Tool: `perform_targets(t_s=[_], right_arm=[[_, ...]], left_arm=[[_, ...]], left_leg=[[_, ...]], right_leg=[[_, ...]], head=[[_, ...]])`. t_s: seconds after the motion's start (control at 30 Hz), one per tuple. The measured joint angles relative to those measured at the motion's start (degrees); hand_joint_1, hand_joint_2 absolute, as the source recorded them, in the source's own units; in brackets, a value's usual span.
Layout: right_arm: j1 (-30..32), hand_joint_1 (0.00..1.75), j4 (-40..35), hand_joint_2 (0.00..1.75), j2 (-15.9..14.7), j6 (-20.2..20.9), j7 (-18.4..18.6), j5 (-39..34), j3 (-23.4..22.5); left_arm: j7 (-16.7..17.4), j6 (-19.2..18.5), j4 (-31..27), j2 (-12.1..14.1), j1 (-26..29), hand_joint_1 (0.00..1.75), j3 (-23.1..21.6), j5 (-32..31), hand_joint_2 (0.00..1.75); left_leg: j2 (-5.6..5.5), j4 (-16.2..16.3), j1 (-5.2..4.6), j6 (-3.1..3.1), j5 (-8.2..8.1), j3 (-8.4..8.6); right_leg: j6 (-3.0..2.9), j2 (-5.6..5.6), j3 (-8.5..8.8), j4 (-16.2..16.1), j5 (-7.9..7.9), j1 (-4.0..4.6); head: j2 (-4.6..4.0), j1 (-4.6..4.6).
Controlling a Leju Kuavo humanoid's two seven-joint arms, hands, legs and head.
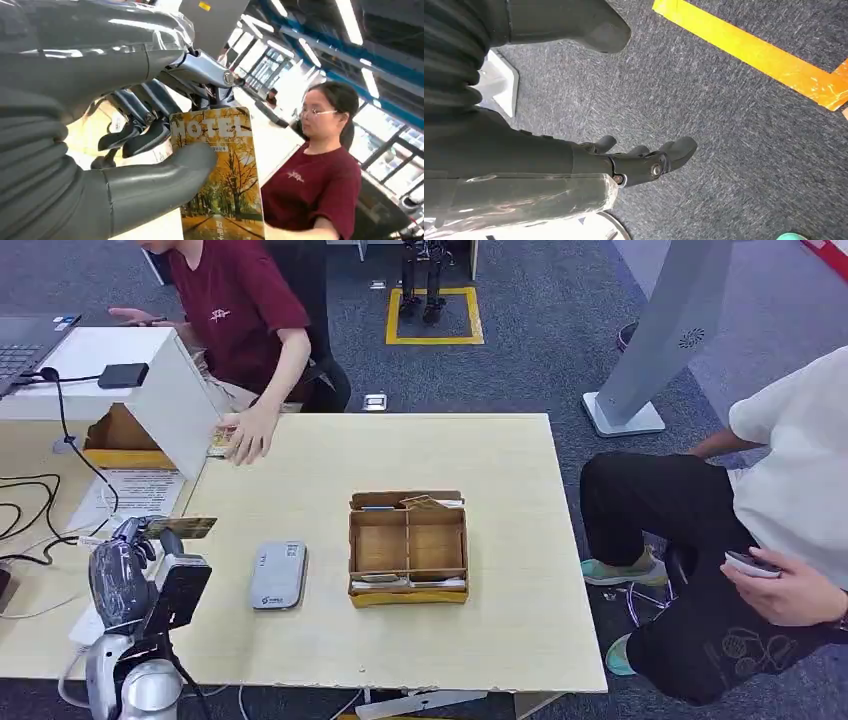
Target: Pass the card to the sensor for recognition and then transmit it.
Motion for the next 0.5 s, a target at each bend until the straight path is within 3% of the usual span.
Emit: perform_targets(t_s=[0.03, 0.1, 0.13, 0.27, 0.5], right_arm=[[-0.02, 0.00, 0.00, 1.75, 0.00, 0.00, 0.09, 0.00, 0.00], [-0.04, 0.00, 0.00, 1.75, 0.00, 0.02, 0.00, 0.04, -0.13], [-0.07, 0.00, 0.00, 1.75, 0.00, 0.02, -0.04, 0.07, -0.20], [-0.22, 0.00, 0.00, 1.75, 0.00, 0.04, -0.28, 0.11, -0.28], [-0.27, 0.00, 0.00, 1.75, 0.00, 0.02, -0.31, 0.11, -0.33]], left_arm=[[2.81, -3.18, 0.02, -0.33, 0.04, 1.75, 0.02, 2.52, 1.75], [8.18, -13.54, 1.07, -2.05, 0.14, 1.75, -0.09, 5.81, 1.75], [8.21, -16.49, 2.17, -2.73, 0.40, 1.75, -0.35, 5.81, 1.75], [8.21, -16.15, 4.59, -4.79, 0.91, 1.75, -1.25, 6.05, 1.75], [8.67, -16.17, 5.79, -5.18, 0.92, 1.75, -1.29, 6.88, 1.75]], left_leg=[[0.00, 0.00, -0.01, 0.00, 0.00, 0.01], [-0.04, 0.00, -0.03, 0.01, -0.01, 0.00], [-0.06, 0.00, -0.02, 0.01, 0.00, -0.03], [0.05, 0.04, -0.03, 0.02, -0.01, -0.03], [0.02, 0.05, -0.01, 0.03, -0.02, -0.04]], right_leg=[[0.00, 0.01, -0.01, -0.01, 0.00, -0.01], [0.01, -0.03, 0.01, -0.02, -0.01, -0.02], [0.01, -0.06, 0.01, -0.02, -0.01, -0.02], [0.05, 0.09, -0.03, -0.02, 0.03, -0.03], [0.05, 0.07, -0.06, -0.02, 0.02, -0.02]], head=[[0.00, 0.00], [0.00, -0.02], [0.00, 0.00], [0.00, 0.02], [0.00, 0.02]])
